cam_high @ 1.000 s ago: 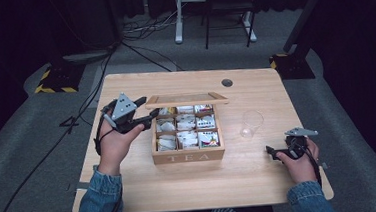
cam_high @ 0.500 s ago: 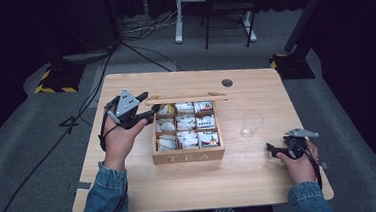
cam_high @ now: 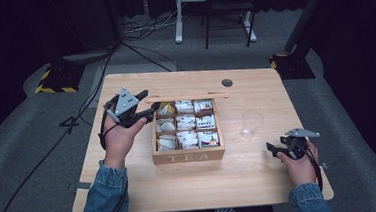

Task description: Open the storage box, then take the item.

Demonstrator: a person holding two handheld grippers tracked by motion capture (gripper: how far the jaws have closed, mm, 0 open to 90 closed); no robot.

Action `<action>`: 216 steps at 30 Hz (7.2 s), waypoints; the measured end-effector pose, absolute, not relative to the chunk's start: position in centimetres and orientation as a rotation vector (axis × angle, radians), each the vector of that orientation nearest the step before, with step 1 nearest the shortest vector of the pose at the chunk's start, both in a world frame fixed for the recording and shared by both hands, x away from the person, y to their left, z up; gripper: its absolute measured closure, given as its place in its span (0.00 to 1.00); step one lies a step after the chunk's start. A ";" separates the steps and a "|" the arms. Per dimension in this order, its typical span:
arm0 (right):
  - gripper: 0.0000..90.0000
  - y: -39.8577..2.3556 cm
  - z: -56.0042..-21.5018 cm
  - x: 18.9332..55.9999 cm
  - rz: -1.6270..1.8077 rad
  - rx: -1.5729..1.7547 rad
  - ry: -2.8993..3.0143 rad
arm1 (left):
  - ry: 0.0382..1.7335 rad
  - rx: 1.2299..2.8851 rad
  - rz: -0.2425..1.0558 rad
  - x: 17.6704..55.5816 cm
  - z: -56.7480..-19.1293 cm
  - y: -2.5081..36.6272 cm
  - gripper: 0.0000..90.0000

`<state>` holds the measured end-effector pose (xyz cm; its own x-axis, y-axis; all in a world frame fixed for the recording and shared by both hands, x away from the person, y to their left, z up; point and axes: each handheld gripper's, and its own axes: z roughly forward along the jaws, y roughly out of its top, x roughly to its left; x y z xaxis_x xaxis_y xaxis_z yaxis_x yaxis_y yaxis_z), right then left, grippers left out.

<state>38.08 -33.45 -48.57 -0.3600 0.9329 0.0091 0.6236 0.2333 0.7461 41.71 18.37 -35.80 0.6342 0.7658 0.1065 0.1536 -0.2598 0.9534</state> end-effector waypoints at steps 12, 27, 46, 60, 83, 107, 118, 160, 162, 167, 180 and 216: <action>0.54 -30.9 -46.0 37.1 0.962 1.391 2.125 | 0.741 1.759 0.694 41.8 -35.8 18.4 0.49; 0.56 -28.0 -42.7 35.8 1.010 1.326 2.150 | 0.739 1.763 0.693 41.8 -35.8 18.4 0.50; 0.57 -21.7 -39.6 36.5 1.097 1.182 2.251 | 0.736 1.769 0.683 41.6 -36.0 18.5 0.50; 0.58 -16.5 -39.3 38.2 1.154 1.094 2.344 | 0.731 1.776 0.674 41.7 -35.9 18.5 0.50; 0.60 -7.5 -39.9 40.8 1.184 0.930 2.502 | 0.724 1.785 0.659 42.1 -35.7 18.5 0.50; 0.63 -0.8 -42.9 41.4 1.093 0.788 2.655 | 0.722 1.791 0.660 42.0 -35.8 18.4 0.50; 0.71 -0.2 -43.6 41.8 1.000 0.772 2.660 | 0.723 1.788 0.656 42.0 -35.9 18.4 0.50; 1.00 -1.1 -41.7 40.9 1.071 0.676 2.609 | 0.714 1.796 0.649 42.0 -35.9 18.1 0.49; 1.00 -1.3 -41.5 40.8 1.088 0.673 2.601 | 0.714 1.796 0.649 42.0 -36.0 18.1 0.49; 1.00 -1.7 -41.0 40.4 1.133 0.677 2.576 | 0.713 1.798 0.649 42.0 -36.0 18.1 0.49; 1.00 -3.5 -39.9 40.0 1.329 0.698 2.499 | 0.714 1.798 0.649 42.0 -36.0 18.1 0.49; 1.00 -12.4 -36.5 38.9 1.382 0.870 2.291 | 0.715 1.801 0.645 42.0 -36.0 17.9 0.48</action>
